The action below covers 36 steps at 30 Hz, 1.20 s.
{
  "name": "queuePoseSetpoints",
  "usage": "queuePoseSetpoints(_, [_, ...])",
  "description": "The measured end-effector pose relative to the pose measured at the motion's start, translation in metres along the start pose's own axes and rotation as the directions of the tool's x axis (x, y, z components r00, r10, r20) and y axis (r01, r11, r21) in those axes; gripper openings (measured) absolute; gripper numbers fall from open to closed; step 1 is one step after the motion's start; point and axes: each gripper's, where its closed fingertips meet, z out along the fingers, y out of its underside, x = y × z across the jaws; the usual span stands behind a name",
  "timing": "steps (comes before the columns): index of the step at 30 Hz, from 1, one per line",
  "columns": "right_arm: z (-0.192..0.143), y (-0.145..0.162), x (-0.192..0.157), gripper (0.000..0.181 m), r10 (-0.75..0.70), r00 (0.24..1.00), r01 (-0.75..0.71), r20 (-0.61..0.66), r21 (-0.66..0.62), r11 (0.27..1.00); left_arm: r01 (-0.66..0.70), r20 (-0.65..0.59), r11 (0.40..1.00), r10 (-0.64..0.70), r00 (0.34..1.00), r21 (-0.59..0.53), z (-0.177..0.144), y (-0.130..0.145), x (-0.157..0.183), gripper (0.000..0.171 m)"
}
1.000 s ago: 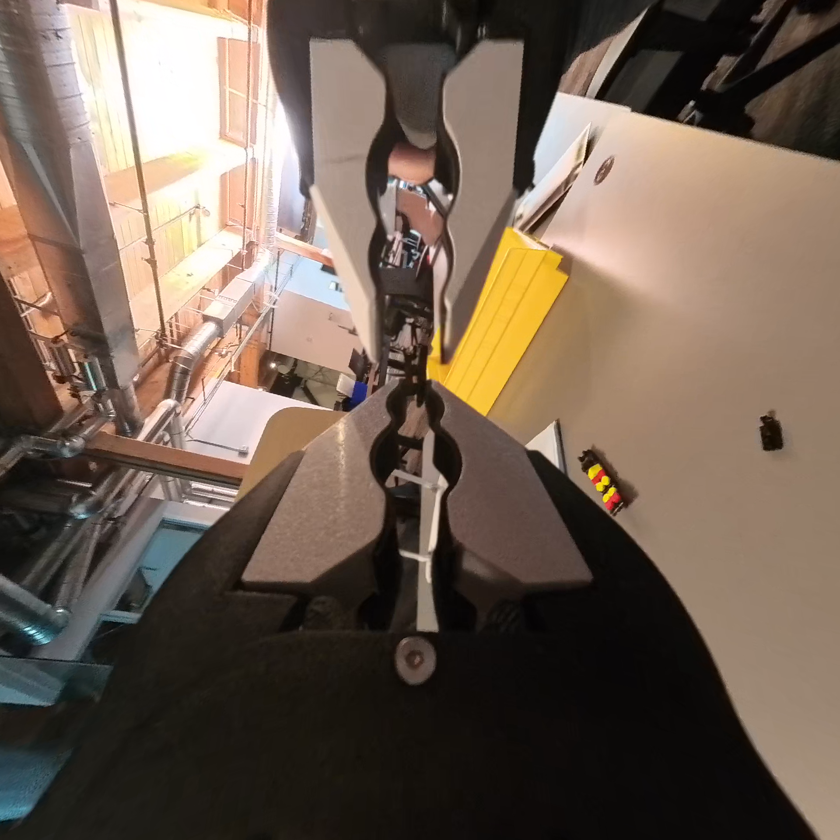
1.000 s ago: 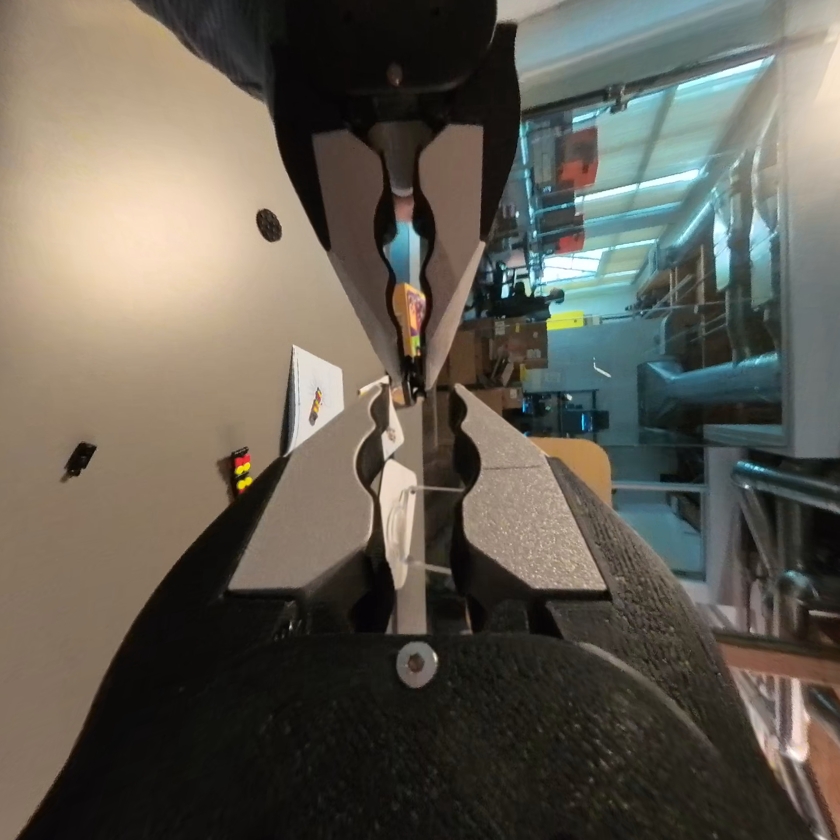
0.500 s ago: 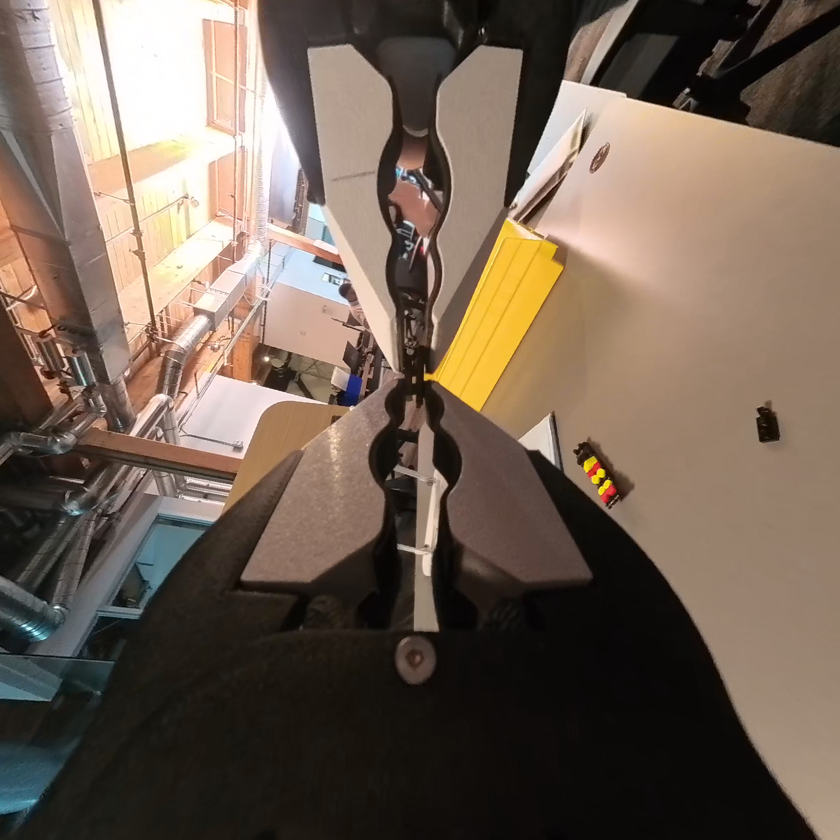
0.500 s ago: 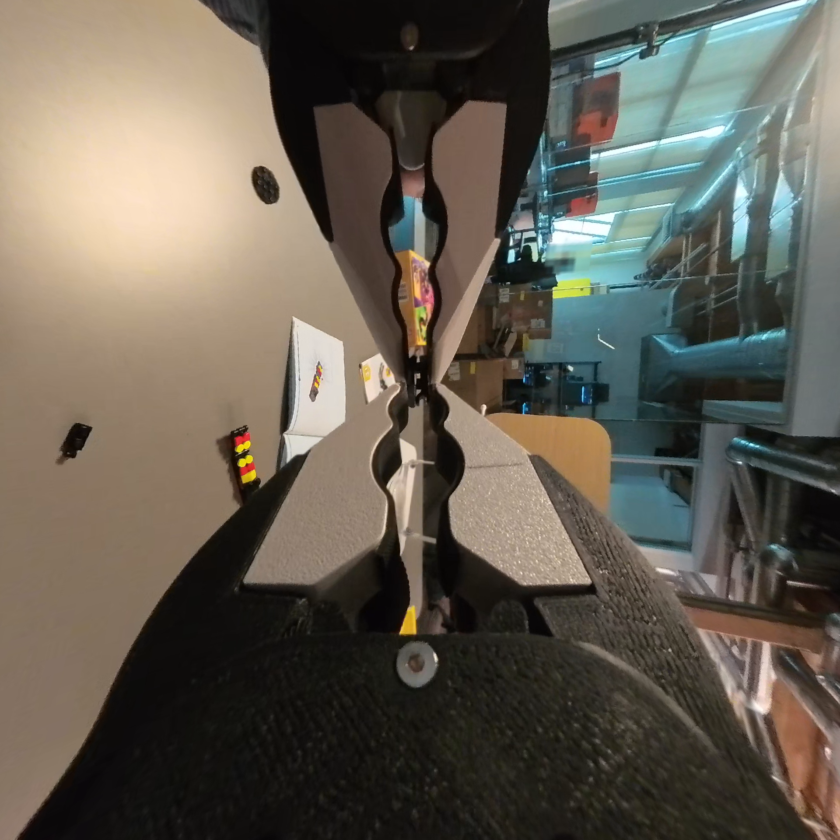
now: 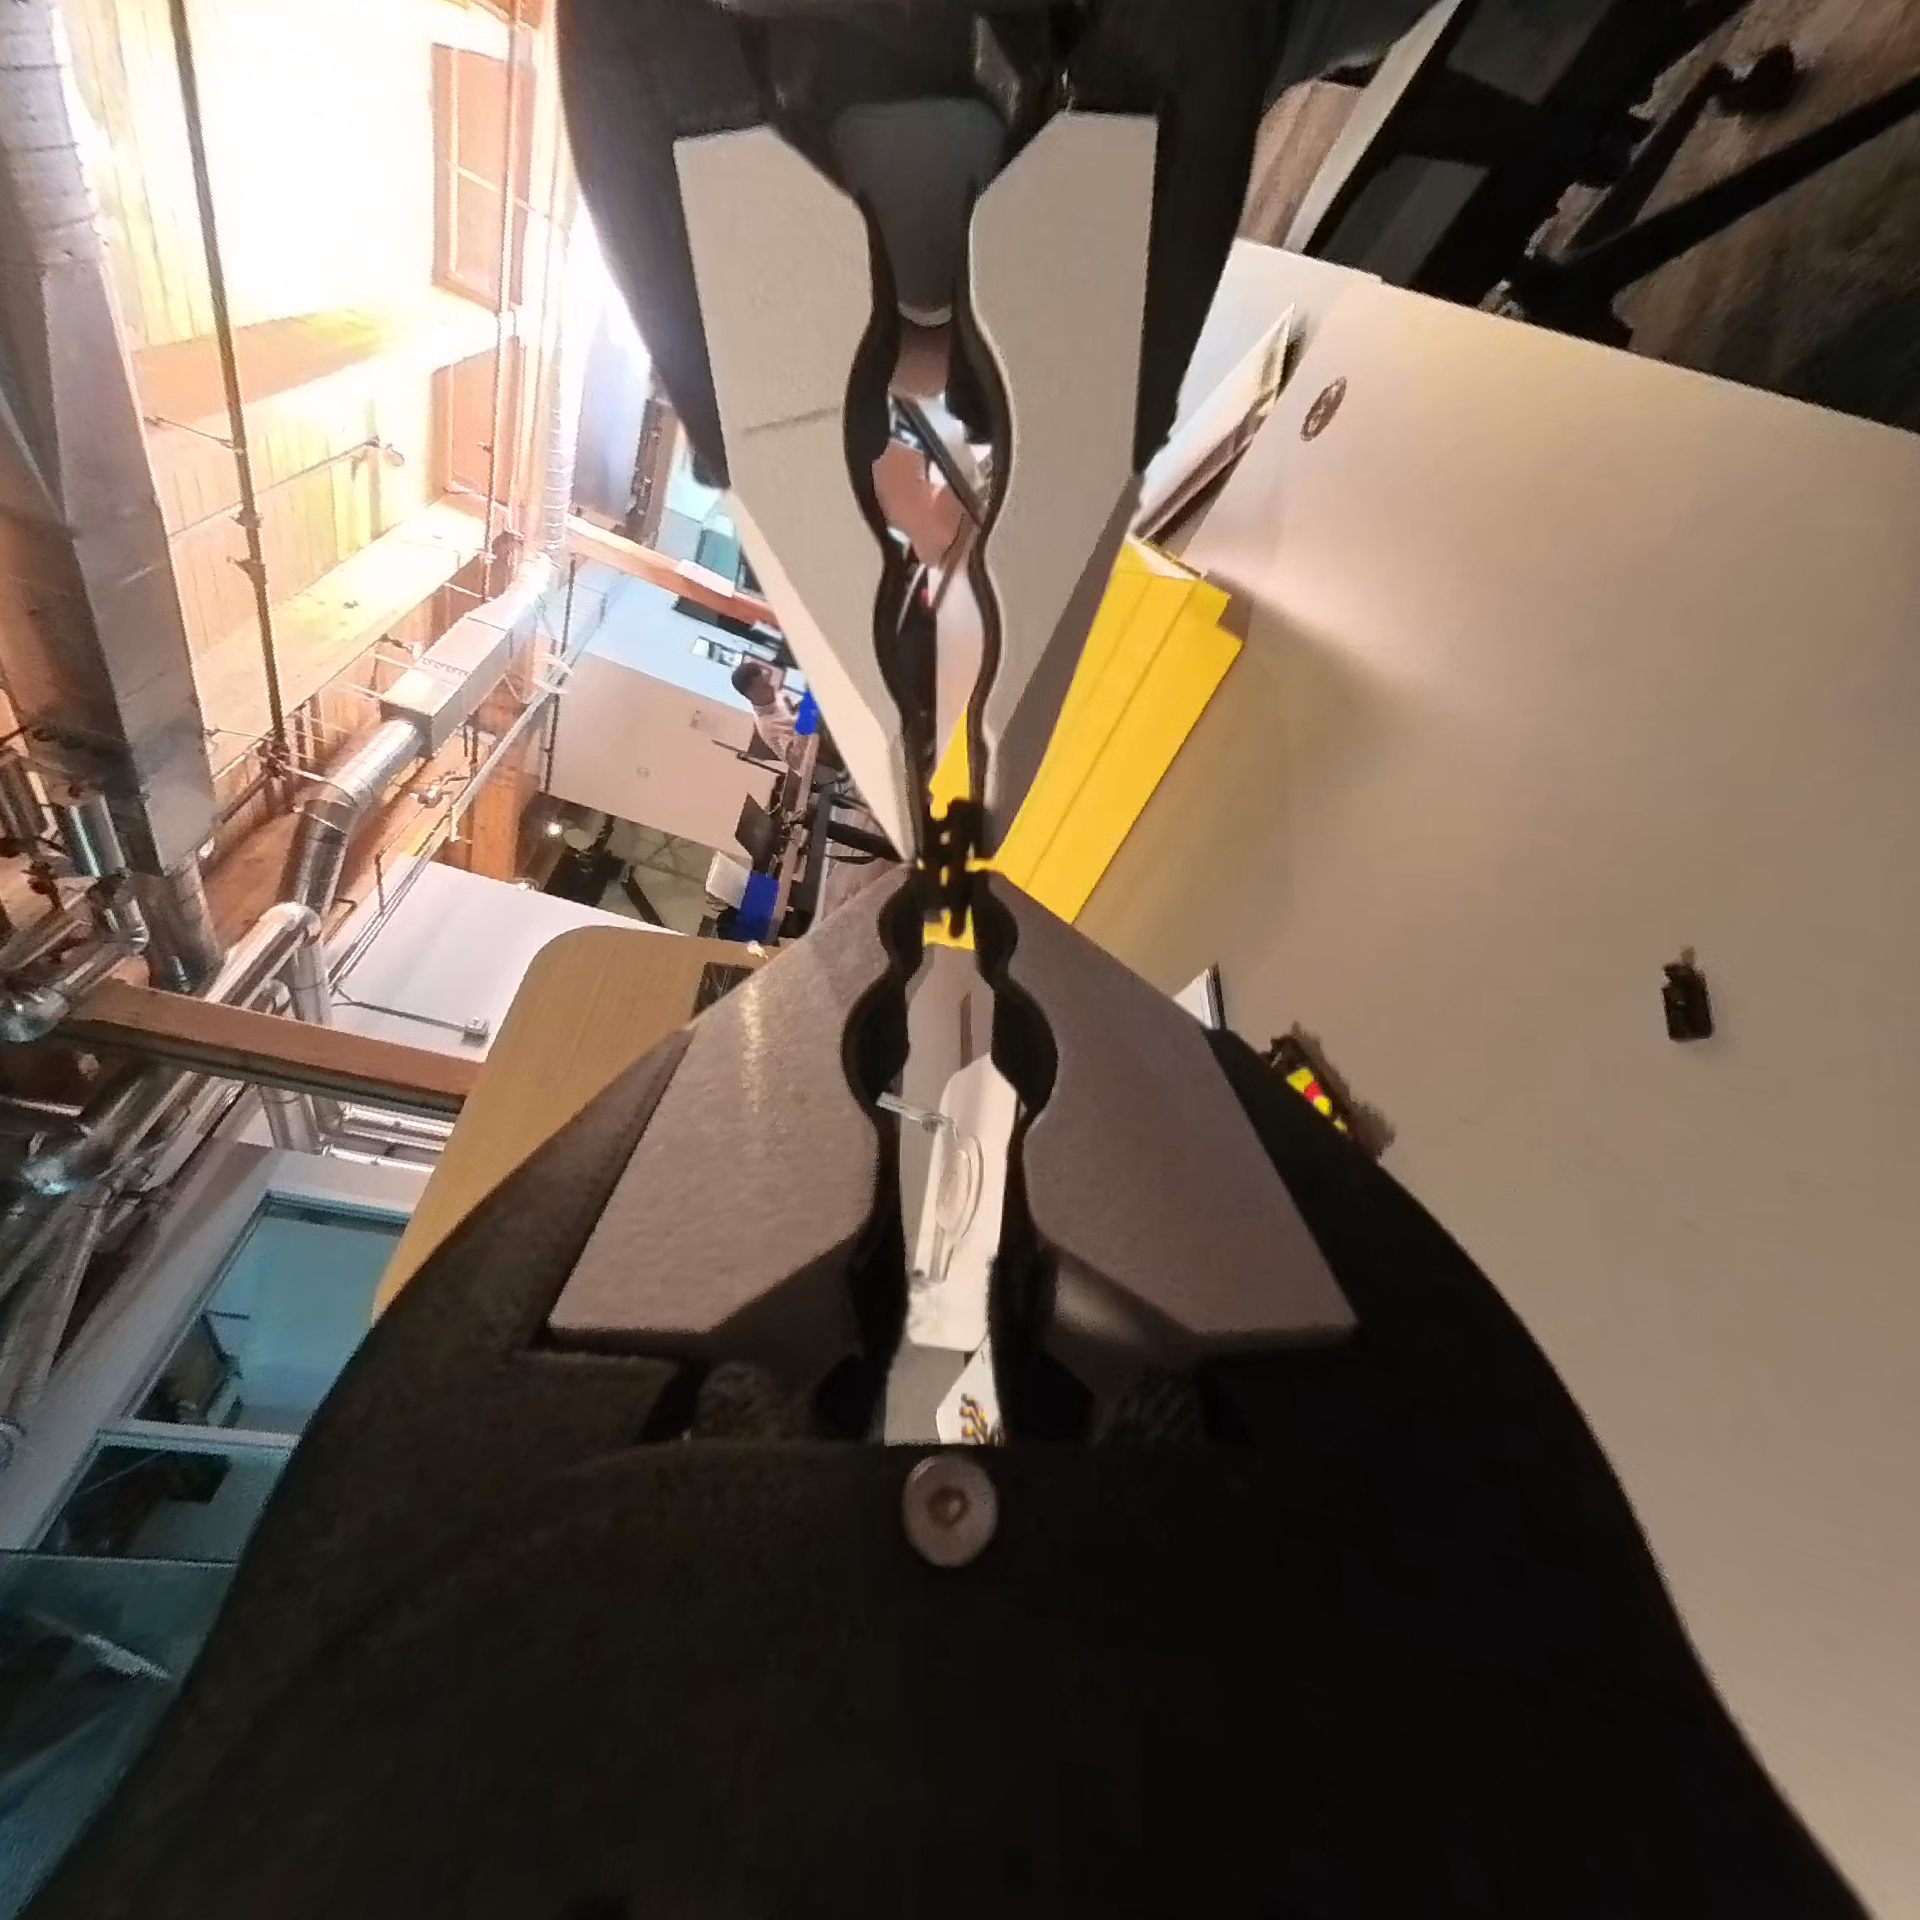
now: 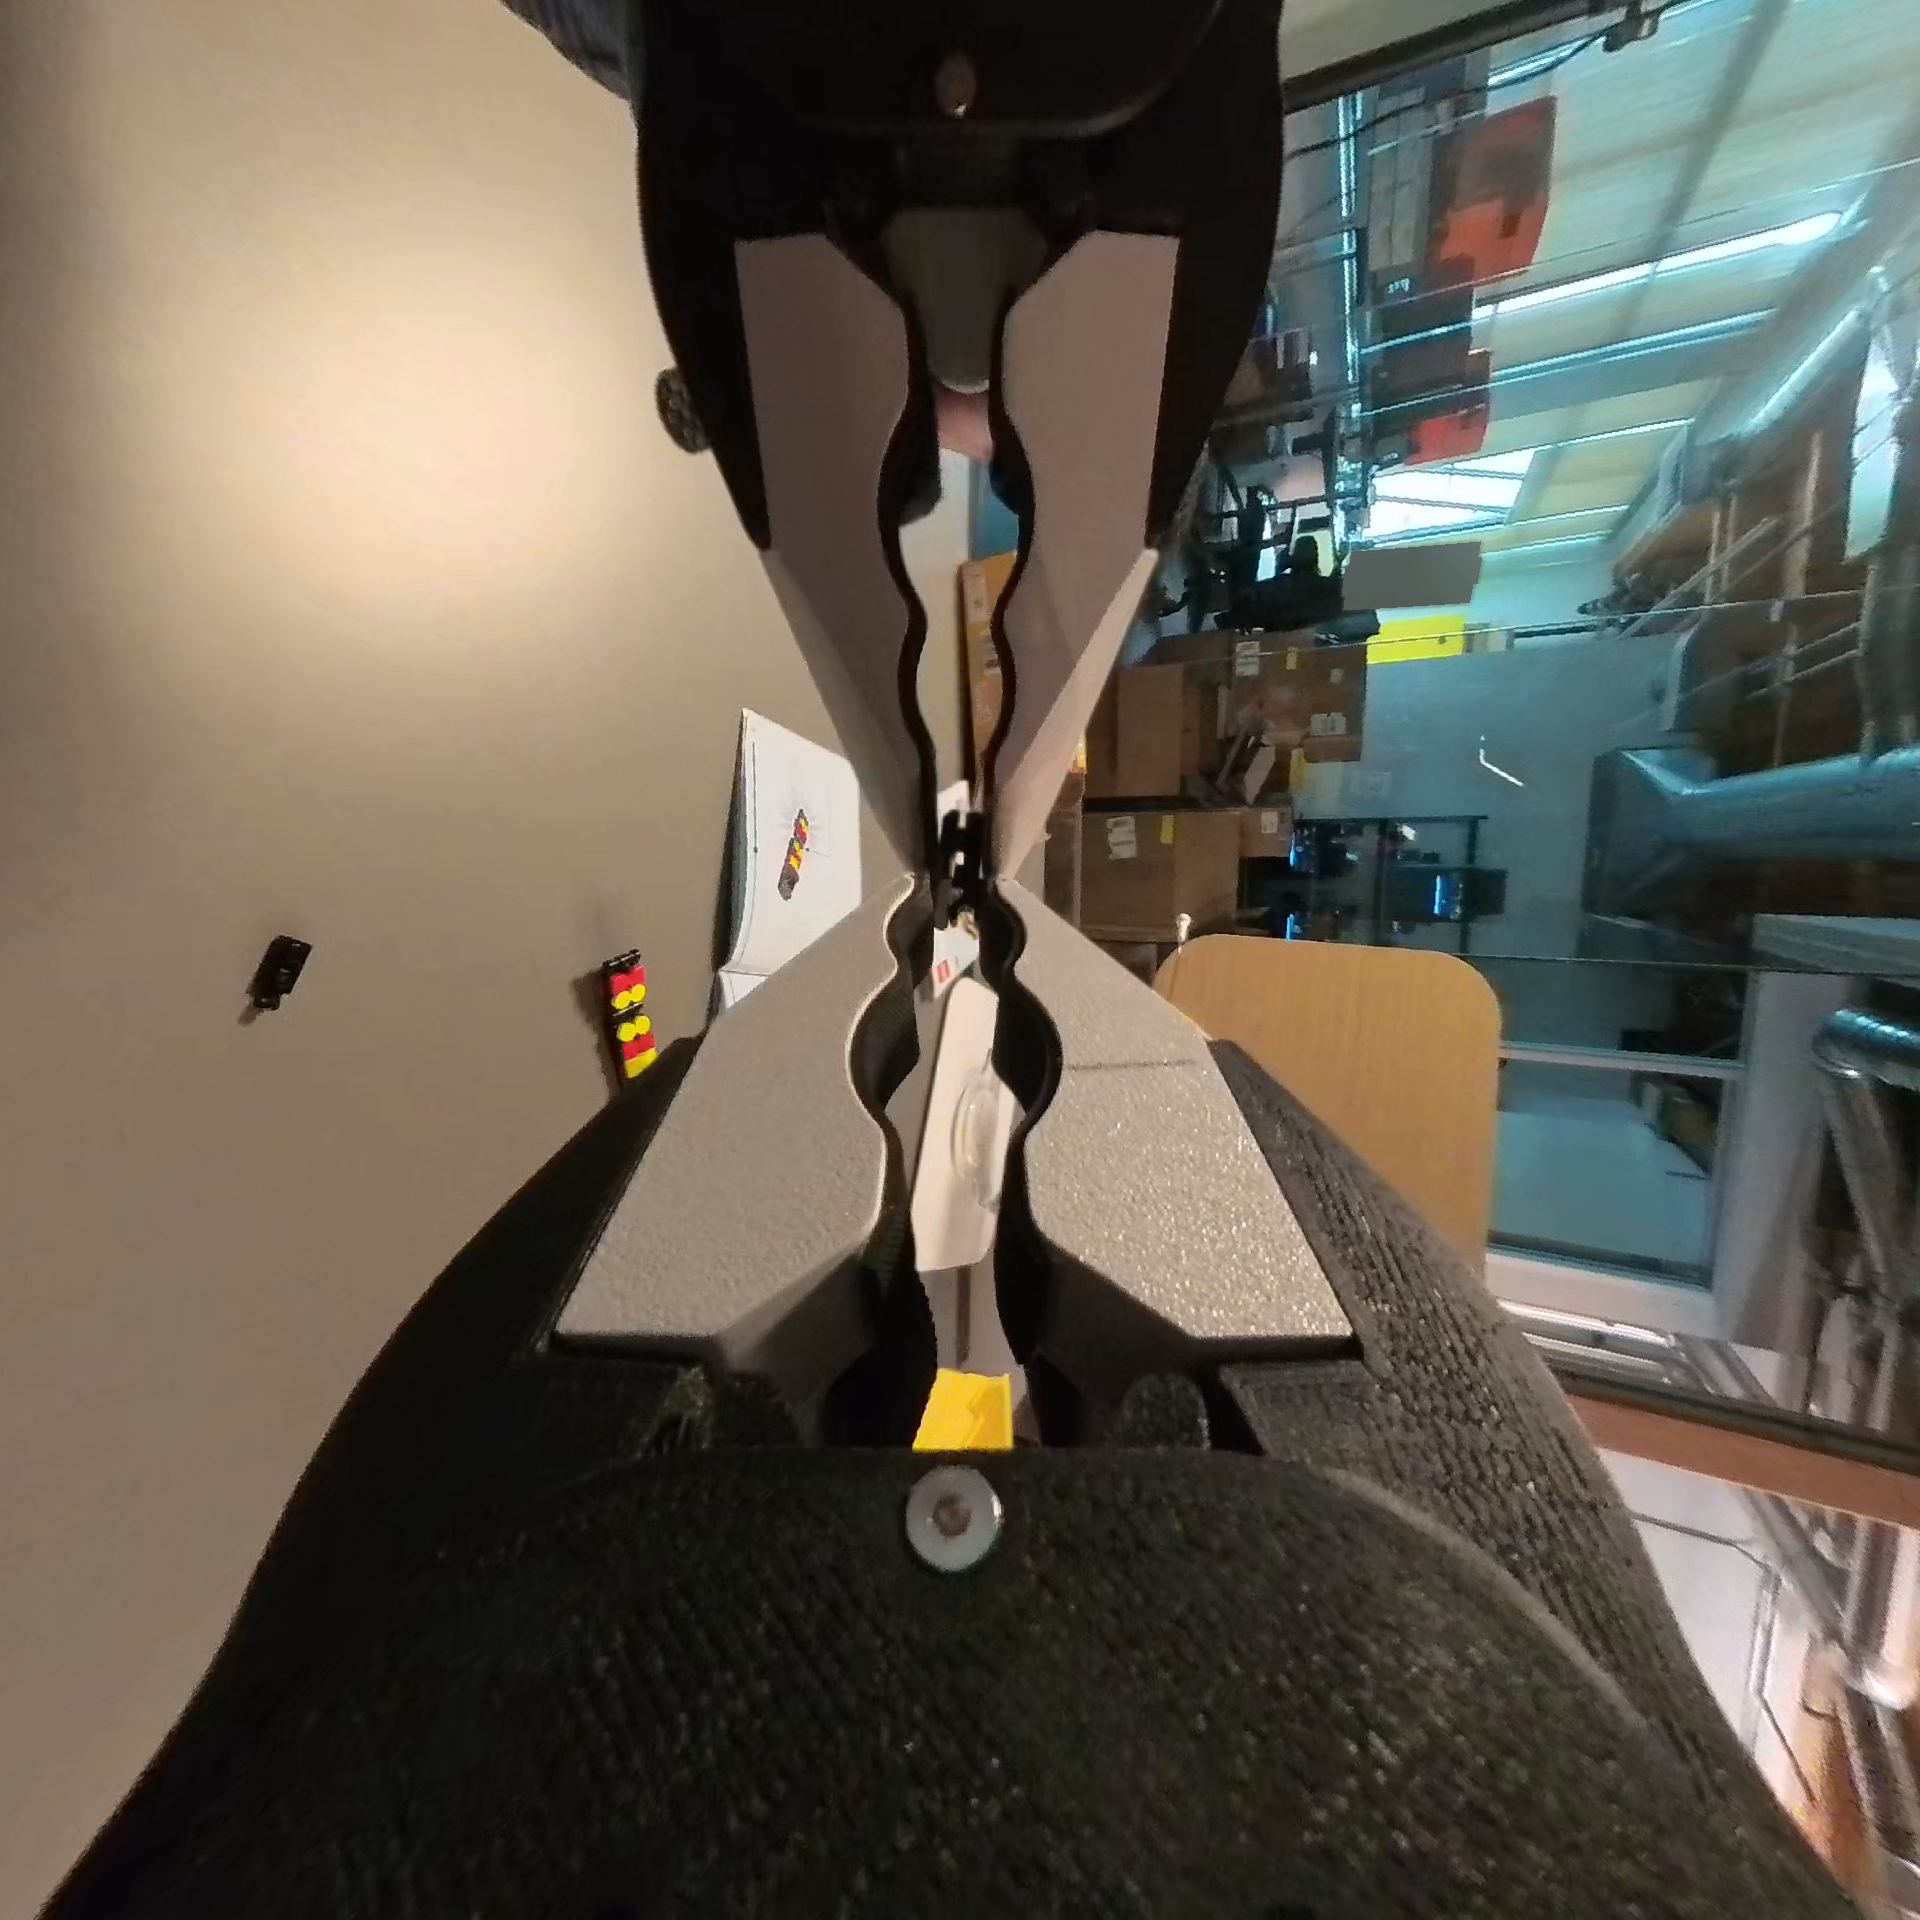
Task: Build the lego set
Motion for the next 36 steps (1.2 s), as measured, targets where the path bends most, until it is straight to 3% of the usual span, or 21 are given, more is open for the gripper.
queuePoseSetpoints(5, [0.003, 0.003, 0.001, 0.007, 0.027, 0.999, -0.027, -0.021, 0.01, 1.0, 0.005, 0.003, 0.999, -0.005, 1.0, -0.052, 0.003, 0.005, -0.001, 0.007])
queuePoseSetpoints(10, [0.005, 0.009, 0.004, 0.022, 0.207, 0.978, -0.207, 0.014, 0.01, 0.978, 0.009, 0.042, 0.994, -0.004, 0.999, -0.11, 0.005, 0.016, -0.007, 0.006])
queuePoseSetpoints(12, [0.005, 0.015, 0.004, 0.019, 0.243, 0.97, -0.243, 0.022, -0.024, 0.97, 0.011, 0.054, 0.991, -0.003, 0.999, -0.136, 0.005, 0.022, -0.01, 0.006])
queuePoseSetpoints(26, [0.011, 0.012, -0.002, 0.025, 0.254, 0.966, -0.252, 0.048, -0.042, 0.967, 0.024, 0.052, 0.981, -0.014, 0.999, -0.193, 0.007, 0.028, -0.01, 0.006])
queuePoseSetpoints(36, [0.024, 0.023, -0.005, 0.023, 0.345, 0.936, -0.33, 0.061, -0.182, 0.926, 0.154, 0.043, 0.931, -0.149, 0.988, -0.332, 0.008, 0.053, -0.01, 0.007])
